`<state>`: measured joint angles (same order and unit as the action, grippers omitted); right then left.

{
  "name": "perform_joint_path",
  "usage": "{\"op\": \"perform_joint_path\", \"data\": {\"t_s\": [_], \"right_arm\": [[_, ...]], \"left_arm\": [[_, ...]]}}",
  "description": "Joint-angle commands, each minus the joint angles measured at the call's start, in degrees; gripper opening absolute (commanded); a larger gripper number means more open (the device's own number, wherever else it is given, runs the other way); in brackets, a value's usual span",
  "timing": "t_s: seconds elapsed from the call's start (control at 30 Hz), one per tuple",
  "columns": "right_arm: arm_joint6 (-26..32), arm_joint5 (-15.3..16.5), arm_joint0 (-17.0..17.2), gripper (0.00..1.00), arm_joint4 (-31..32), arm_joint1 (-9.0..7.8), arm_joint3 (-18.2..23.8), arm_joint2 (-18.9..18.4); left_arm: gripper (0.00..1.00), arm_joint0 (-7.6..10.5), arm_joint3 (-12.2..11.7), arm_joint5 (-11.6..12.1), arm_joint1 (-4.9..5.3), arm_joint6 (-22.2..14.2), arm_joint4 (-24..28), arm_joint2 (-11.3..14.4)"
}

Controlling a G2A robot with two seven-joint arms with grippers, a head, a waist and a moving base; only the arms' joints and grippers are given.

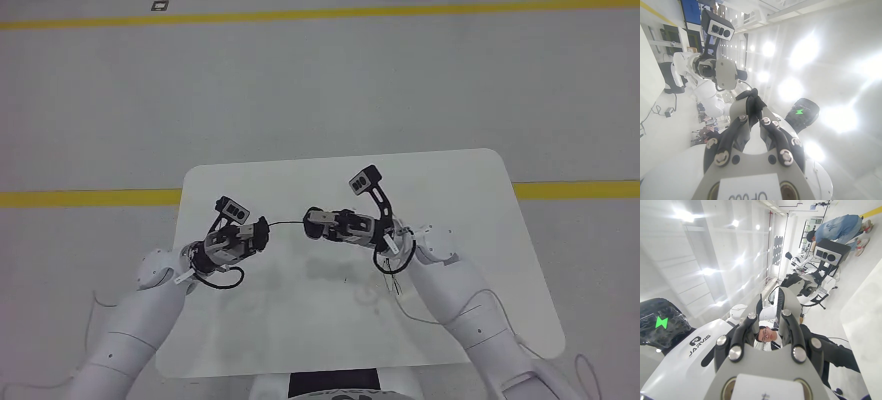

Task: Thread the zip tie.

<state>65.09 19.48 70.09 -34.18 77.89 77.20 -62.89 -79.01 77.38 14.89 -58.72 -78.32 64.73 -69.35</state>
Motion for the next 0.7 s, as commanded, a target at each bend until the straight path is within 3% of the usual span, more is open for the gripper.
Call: {"op": "perform_joint_path", "data": {"t_s": [0.0, 0.23, 0.43, 0.67], "right_arm": [[0.1, 0.0, 0.1, 0.16, 0.1, 0.06, 0.1, -0.2], [0.3, 0.0, 0.3, 0.13, 0.8, 0.29, 0.3, -0.7], [0.9, 0.0, 0.5, 0.18, 0.8, 0.50, 0.1, -0.7], [1.5, 0.0, 0.6, 0.17, 0.5, 0.65, 0.0, -0.5]], "left_arm": [[0.00, 0.01, -0.1, 0.0, -0.05, 0.0, 0.0, 0.0], [0.00, 0.03, -0.4, -0.1, -0.24, -0.1, -0.1, -0.2], [0.00, -0.04, -0.6, 0.0, -0.37, -0.3, -0.1, -0.4], [0.00, -0.17, -0.7, 0.1, -0.50, -0.4, -0.2, -0.8]]}}
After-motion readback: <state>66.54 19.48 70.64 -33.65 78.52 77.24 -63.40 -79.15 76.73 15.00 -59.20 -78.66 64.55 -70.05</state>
